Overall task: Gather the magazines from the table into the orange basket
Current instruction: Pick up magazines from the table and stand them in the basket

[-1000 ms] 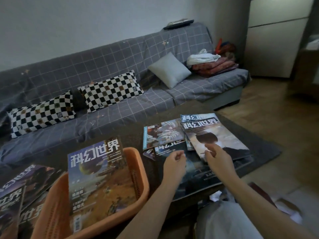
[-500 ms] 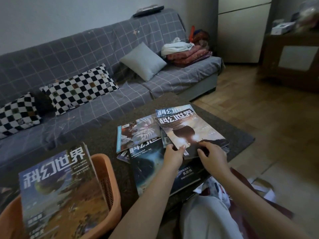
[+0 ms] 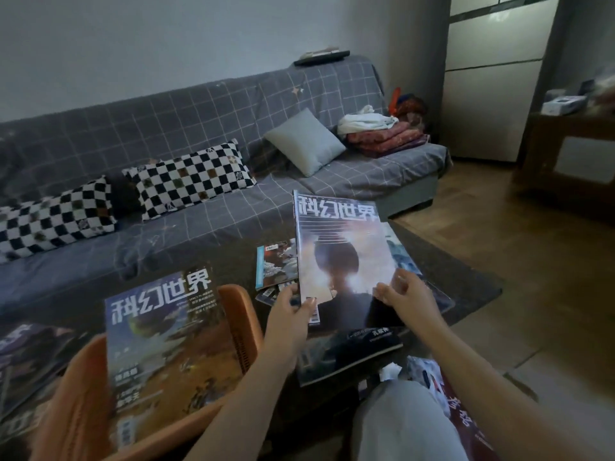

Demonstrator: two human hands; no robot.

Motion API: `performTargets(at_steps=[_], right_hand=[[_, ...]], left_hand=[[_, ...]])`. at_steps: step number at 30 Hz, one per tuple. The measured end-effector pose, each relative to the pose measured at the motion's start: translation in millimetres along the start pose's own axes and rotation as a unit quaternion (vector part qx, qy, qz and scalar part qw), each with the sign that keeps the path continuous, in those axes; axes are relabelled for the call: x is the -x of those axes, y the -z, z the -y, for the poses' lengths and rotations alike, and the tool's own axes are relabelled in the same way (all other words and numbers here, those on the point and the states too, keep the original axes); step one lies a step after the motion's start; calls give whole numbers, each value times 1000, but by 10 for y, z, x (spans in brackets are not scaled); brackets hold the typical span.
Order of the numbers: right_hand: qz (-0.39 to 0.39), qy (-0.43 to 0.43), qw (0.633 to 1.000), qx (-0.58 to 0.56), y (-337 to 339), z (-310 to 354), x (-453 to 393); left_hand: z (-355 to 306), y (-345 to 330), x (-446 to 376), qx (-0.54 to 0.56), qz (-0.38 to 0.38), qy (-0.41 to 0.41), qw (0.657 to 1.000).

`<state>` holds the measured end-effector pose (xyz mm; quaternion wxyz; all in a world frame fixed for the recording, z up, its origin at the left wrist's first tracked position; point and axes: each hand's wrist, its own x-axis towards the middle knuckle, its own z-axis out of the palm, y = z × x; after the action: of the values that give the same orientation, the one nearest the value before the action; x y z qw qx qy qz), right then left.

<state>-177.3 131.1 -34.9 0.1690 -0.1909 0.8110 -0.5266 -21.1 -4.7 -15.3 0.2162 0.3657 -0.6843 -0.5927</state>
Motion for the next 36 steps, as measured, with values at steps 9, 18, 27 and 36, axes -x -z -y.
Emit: performTargets(at_steps=[9, 18, 27, 36], right_hand=[[148, -30, 938, -312, -719, 809, 225], [243, 17, 916, -319, -1671, 1248, 488], [207, 87, 967, -123, -2250, 1163, 592], [108, 194, 972, 72, -2465, 917, 544]], left_hand=[[73, 1337, 540, 75, -26, -8, 997], [259, 2343, 535, 157, -114, -31, 981], [465, 2571, 270, 70, -243, -87, 964], [766, 2553, 100, -237, -366, -33, 899]])
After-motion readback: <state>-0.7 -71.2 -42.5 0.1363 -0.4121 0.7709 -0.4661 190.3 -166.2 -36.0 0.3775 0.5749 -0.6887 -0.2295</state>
